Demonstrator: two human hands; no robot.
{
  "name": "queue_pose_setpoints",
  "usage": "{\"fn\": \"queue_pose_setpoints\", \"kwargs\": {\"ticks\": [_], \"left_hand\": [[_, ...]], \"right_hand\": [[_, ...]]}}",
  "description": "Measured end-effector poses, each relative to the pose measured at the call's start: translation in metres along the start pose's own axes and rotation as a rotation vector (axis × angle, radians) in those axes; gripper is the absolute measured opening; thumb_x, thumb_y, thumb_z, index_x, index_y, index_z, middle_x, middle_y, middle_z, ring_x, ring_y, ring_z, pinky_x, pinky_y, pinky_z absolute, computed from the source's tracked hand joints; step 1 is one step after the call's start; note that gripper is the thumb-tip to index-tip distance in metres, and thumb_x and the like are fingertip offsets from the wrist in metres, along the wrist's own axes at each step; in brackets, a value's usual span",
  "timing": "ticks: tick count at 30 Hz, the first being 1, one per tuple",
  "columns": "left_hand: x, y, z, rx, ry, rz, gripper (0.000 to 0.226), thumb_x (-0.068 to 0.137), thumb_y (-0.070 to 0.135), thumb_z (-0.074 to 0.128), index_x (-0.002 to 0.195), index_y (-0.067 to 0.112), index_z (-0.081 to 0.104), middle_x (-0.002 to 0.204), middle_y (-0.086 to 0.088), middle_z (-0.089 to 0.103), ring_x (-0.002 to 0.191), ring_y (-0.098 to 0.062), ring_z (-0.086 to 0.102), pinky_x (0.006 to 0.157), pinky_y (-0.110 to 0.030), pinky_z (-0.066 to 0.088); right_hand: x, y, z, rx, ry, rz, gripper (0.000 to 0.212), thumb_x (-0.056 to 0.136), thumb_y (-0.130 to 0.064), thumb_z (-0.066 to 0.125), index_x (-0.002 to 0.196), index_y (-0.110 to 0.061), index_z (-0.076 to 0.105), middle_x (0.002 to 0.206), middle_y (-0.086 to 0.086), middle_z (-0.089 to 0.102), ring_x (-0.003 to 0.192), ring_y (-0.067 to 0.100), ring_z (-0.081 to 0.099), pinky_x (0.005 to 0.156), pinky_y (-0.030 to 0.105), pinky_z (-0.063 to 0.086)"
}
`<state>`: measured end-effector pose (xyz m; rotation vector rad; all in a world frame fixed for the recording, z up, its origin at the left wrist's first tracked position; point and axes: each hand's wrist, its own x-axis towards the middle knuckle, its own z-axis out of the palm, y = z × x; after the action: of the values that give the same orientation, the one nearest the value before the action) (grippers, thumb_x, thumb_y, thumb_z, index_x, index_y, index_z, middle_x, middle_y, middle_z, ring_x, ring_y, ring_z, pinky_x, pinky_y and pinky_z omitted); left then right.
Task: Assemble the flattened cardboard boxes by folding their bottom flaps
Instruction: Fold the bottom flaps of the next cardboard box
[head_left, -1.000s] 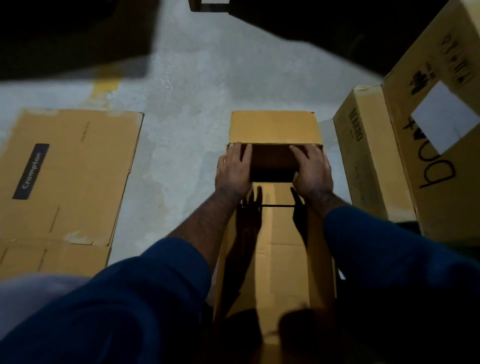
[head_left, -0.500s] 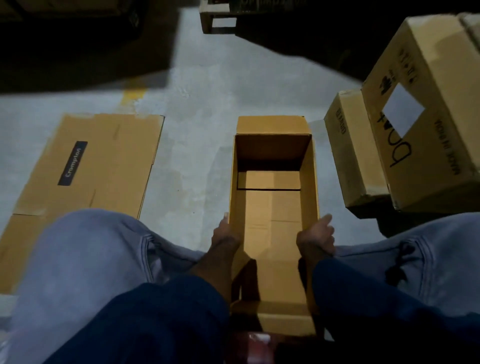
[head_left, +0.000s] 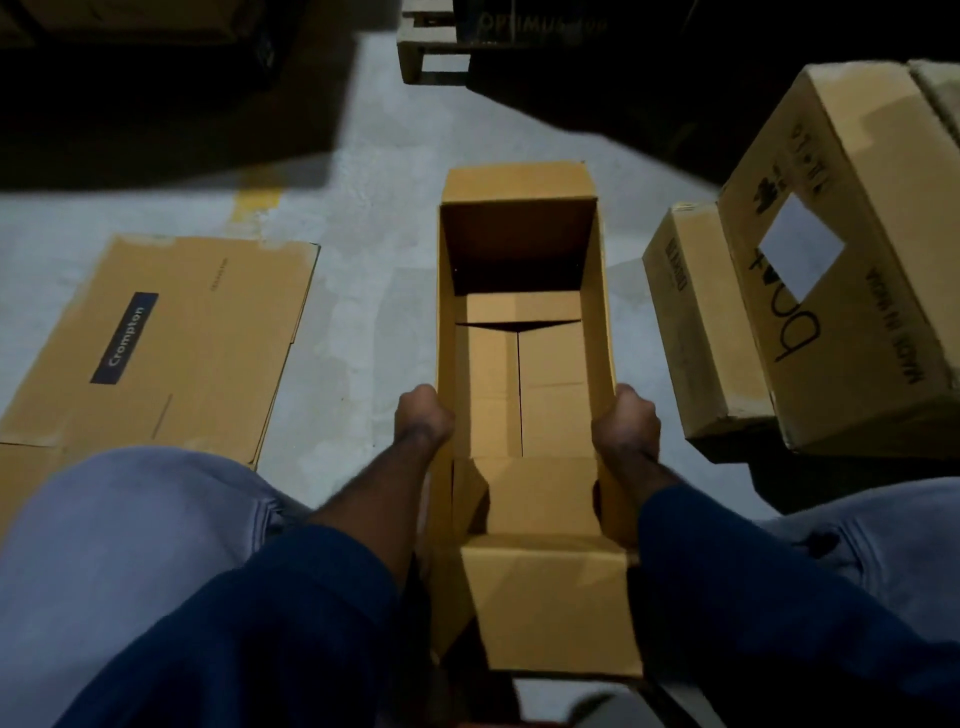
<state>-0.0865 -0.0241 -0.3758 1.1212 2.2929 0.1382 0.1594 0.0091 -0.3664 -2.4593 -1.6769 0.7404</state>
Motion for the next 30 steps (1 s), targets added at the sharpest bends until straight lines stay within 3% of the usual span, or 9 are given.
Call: {"fn": "queue_pose_setpoints", "kwargs": {"ticks": [4, 11, 15, 18, 20, 23, 25, 28, 30], "left_hand": [[0.048, 0.018, -0.017, -0.063, 0.073, 0.069, 0.007, 0.098, 0.013, 0.062, 0.092, 0.010, 0.060, 0.097, -0.010, 0.065, 0.086, -0.023, 0.061, 0.066, -0.032, 0.048], [0.119, 0.044, -0.021, -0.118, 0.182, 0.107, 0.016, 0.102, 0.019, 0.058, 0.091, 0.009, 0.062, 0.088, -0.008, 0.064, 0.081, -0.023, 0.063, 0.064, -0.030, 0.046], [0.152, 0.048, -0.017, -0.144, 0.198, 0.108, 0.017, 0.102, 0.024, 0.059, 0.099, 0.009, 0.065, 0.093, -0.008, 0.066, 0.087, -0.023, 0.064, 0.068, -0.030, 0.047], [0.165, 0.048, -0.015, -0.167, 0.161, 0.102, 0.020, 0.102, 0.027, 0.060, 0.106, 0.008, 0.063, 0.100, -0.009, 0.067, 0.089, -0.022, 0.061, 0.070, -0.031, 0.045], [0.165, 0.046, -0.014, -0.192, 0.112, 0.079, 0.027, 0.101, 0.029, 0.060, 0.118, 0.008, 0.060, 0.111, -0.011, 0.065, 0.093, -0.022, 0.058, 0.072, -0.032, 0.045], [0.156, 0.040, -0.014, -0.275, -0.002, 0.040, 0.049, 0.099, 0.037, 0.064, 0.136, 0.009, 0.050, 0.130, -0.012, 0.061, 0.113, -0.030, 0.061, 0.089, -0.040, 0.055], [0.141, 0.031, -0.013, -0.361, -0.057, 0.004, 0.057, 0.098, 0.048, 0.060, 0.141, 0.011, 0.049, 0.136, -0.012, 0.059, 0.120, -0.033, 0.059, 0.097, -0.048, 0.055], [0.114, 0.010, -0.003, -0.596, -0.137, -0.110, 0.067, 0.092, 0.072, 0.041, 0.128, 0.019, 0.062, 0.126, -0.006, 0.067, 0.112, -0.030, 0.064, 0.098, -0.051, 0.053], [0.105, -0.011, 0.011, -0.755, -0.156, -0.202, 0.060, 0.087, 0.070, 0.039, 0.110, 0.023, 0.070, 0.107, -0.005, 0.074, 0.102, -0.031, 0.069, 0.094, -0.052, 0.056]], "right_hand": [[0.050, -0.027, -0.001, 0.031, 0.071, -0.121, 0.023, 0.101, -0.010, 0.056, 0.124, -0.014, 0.056, 0.110, 0.011, 0.066, 0.096, 0.028, 0.065, 0.068, 0.035, 0.051], [0.129, -0.072, 0.005, 0.067, 0.104, -0.279, 0.019, 0.104, -0.014, 0.052, 0.123, -0.015, 0.054, 0.107, 0.012, 0.067, 0.093, 0.029, 0.067, 0.078, 0.044, 0.062], [0.156, -0.077, 0.013, 0.175, 0.013, -0.340, 0.045, 0.105, -0.011, 0.047, 0.149, -0.022, 0.041, 0.117, 0.008, 0.065, 0.098, 0.026, 0.066, 0.085, 0.044, 0.061], [0.160, -0.079, 0.022, 0.181, -0.089, -0.315, 0.067, 0.102, -0.005, 0.052, 0.161, -0.024, 0.026, 0.139, 0.010, 0.054, 0.119, 0.029, 0.059, 0.098, 0.043, 0.056], [0.155, -0.079, 0.030, 0.116, -0.102, -0.268, 0.074, 0.098, -0.007, 0.056, 0.161, -0.024, 0.023, 0.151, 0.011, 0.042, 0.129, 0.031, 0.052, 0.102, 0.044, 0.053], [0.134, -0.082, 0.037, -0.021, 0.091, -0.244, 0.071, 0.096, -0.021, 0.061, 0.158, -0.024, 0.026, 0.159, 0.013, 0.033, 0.145, 0.037, 0.036, 0.116, 0.053, 0.039], [0.106, -0.092, 0.039, -0.053, 0.167, -0.311, 0.063, 0.099, -0.031, 0.058, 0.155, -0.020, 0.031, 0.161, 0.014, 0.032, 0.150, 0.035, 0.028, 0.122, 0.052, 0.029], [0.041, -0.112, 0.051, 0.089, 0.127, -0.421, 0.054, 0.101, -0.043, 0.053, 0.150, -0.023, 0.041, 0.153, 0.002, 0.045, 0.141, 0.024, 0.043, 0.112, 0.048, 0.044], [-0.003, -0.122, 0.066, 0.189, 0.052, -0.457, 0.049, 0.101, -0.047, 0.051, 0.145, -0.024, 0.048, 0.143, -0.003, 0.055, 0.127, 0.018, 0.055, 0.101, 0.042, 0.052]]}}
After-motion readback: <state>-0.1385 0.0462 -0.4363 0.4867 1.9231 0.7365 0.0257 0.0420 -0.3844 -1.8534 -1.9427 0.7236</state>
